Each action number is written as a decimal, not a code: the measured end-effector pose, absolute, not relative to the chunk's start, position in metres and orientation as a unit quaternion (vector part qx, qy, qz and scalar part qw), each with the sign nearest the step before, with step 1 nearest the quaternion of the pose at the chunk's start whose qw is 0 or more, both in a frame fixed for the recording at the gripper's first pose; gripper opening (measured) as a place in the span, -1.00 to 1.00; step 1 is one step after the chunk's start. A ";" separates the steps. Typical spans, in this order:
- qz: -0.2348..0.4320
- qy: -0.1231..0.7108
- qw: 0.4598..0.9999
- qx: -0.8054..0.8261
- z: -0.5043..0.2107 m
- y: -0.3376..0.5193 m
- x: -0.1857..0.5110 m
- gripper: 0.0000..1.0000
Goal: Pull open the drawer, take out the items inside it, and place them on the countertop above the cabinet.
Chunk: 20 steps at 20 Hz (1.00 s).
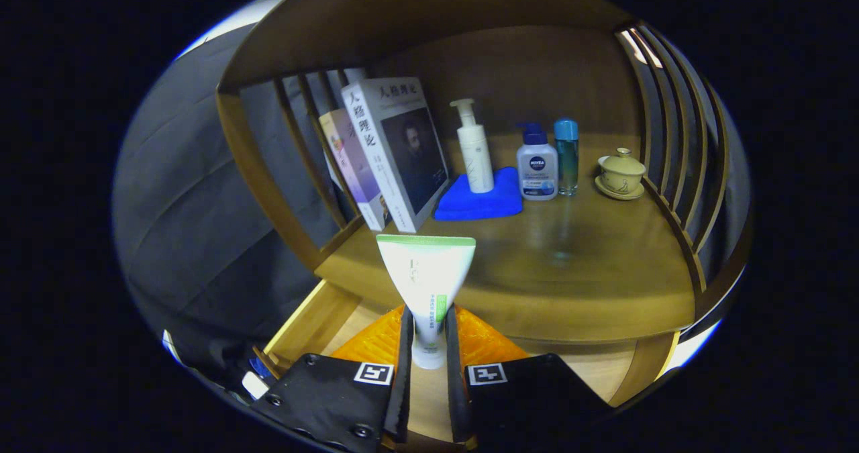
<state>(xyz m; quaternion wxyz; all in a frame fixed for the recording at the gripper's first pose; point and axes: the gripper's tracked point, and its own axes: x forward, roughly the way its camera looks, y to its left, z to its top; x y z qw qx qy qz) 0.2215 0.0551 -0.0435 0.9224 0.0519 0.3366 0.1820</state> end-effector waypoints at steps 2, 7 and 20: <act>0.165 0.333 0.925 0.076 -0.039 0.053 0.239 -0.47; 0.121 0.342 0.925 0.117 -0.050 0.046 0.278 -0.48; 0.062 0.307 0.946 0.077 -0.066 0.029 0.303 -0.57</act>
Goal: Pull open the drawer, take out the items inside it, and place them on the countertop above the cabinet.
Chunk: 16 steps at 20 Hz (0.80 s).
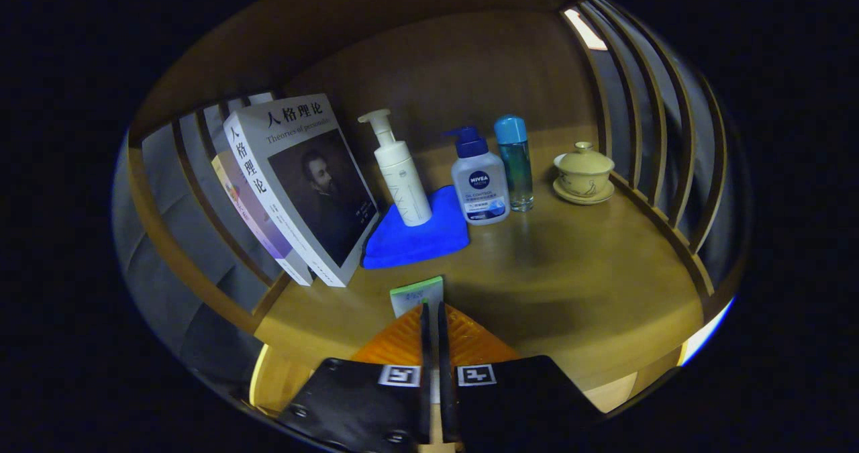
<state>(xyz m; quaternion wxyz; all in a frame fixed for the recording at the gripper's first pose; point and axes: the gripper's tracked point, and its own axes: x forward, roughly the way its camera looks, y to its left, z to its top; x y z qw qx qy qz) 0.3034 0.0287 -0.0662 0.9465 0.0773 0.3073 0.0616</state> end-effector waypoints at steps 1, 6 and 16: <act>0.064 0.298 0.950 0.071 -0.062 0.029 0.298 -0.27; 0.071 0.239 0.968 -0.002 -0.036 0.026 0.259 0.96; 0.074 0.146 0.984 -0.066 -0.026 0.037 0.129 0.96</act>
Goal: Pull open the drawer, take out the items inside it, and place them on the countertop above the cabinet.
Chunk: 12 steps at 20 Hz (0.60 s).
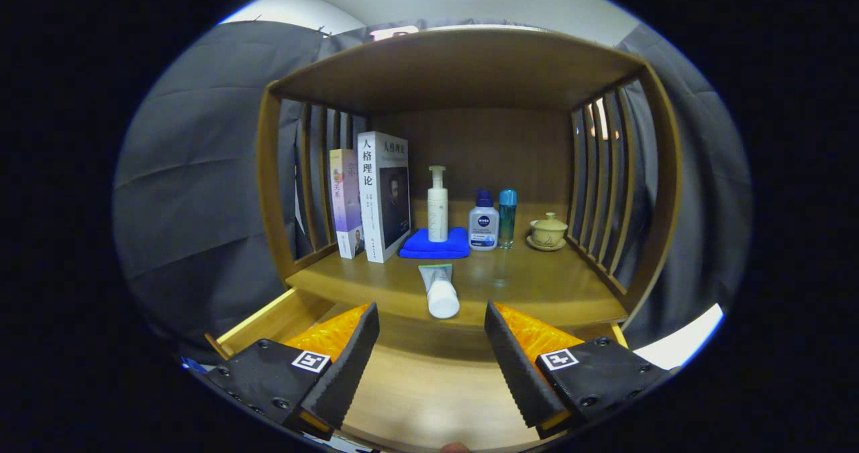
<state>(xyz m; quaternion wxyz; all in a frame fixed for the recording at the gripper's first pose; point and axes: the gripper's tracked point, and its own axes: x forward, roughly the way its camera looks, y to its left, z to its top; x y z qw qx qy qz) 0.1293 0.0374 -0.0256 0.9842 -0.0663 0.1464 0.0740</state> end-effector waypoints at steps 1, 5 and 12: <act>0.073 0.140 0.985 -0.073 -0.029 0.039 0.117 0.96; 0.060 0.118 0.988 -0.077 -0.039 0.042 0.076 0.98; 0.041 0.081 0.993 -0.071 -0.054 0.052 0.024 0.99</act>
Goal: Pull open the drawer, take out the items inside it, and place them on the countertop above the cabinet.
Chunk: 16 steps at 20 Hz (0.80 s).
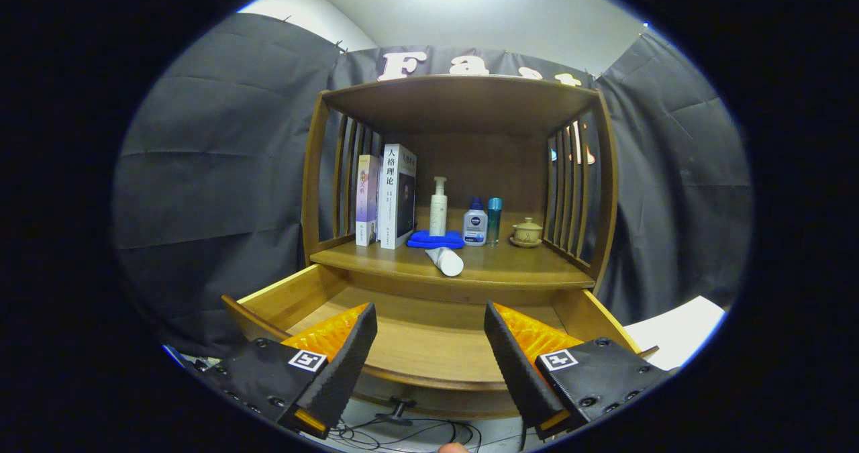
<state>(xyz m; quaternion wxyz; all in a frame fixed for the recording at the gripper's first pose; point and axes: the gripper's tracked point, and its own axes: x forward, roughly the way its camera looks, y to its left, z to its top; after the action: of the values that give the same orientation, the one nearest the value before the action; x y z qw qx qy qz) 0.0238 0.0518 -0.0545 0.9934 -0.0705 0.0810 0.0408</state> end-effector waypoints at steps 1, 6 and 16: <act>0.039 0.080 0.994 -0.065 -0.058 0.053 0.017 0.99; 0.042 0.081 0.995 -0.049 -0.083 0.062 -0.007 0.99; 0.054 0.119 0.988 -0.077 -0.149 0.076 -0.031 0.99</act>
<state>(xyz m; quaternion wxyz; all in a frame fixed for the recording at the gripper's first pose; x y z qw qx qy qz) -0.0305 0.0763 -0.1489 0.9884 -0.0773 0.1188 0.0545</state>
